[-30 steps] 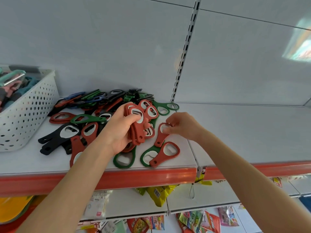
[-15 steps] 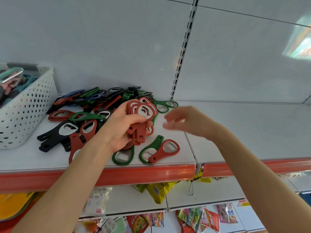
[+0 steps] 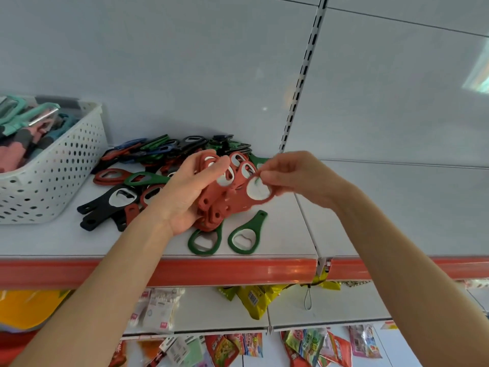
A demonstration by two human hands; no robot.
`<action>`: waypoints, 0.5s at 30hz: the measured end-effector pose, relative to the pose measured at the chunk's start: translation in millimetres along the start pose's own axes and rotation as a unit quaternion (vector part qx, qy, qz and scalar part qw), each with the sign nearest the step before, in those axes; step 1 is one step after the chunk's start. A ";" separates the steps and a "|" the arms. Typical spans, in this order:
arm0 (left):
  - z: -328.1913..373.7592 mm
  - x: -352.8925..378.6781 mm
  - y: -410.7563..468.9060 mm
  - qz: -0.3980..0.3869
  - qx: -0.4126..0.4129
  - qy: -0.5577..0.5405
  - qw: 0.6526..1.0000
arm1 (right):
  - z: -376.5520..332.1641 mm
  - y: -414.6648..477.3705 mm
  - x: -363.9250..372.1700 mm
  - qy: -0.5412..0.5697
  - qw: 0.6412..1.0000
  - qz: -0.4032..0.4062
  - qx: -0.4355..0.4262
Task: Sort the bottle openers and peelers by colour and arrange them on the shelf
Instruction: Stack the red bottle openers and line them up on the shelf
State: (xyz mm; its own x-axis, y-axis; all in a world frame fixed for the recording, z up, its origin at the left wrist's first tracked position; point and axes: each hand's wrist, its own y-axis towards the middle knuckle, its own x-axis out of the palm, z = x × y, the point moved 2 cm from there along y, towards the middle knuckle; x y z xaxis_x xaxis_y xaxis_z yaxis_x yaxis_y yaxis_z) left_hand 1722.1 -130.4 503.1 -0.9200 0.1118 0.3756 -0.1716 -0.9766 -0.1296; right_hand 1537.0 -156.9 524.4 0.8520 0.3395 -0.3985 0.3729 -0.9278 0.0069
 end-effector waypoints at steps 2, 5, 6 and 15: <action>-2.2 1.8 -2.7 -0.026 -0.008 0.014 1.000 | -11.9 13.7 15.3 0.019 0.999 0.021 -0.026; 0.4 -7.7 -4.3 -0.012 -0.010 -0.013 1.000 | -12.5 25.5 29.3 0.026 0.996 0.072 -0.044; 2.9 -13.0 -5.4 0.000 -0.007 -0.022 1.000 | -7.5 27.3 28.6 -0.019 0.995 0.094 -0.040; 10.6 -37.1 -8.3 0.025 0.012 -0.060 0.998 | 27.7 24.8 28.7 -0.162 0.984 0.037 0.061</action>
State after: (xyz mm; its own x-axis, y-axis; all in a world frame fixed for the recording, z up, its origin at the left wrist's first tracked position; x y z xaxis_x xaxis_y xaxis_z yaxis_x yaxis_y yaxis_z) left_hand 1761.5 -128.4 500.0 -0.8785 0.0421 0.4759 -0.1170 -0.9848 -0.1287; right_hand 1560.5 -174.5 487.8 0.7056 0.2220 -0.6730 0.2505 -0.9665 -0.0563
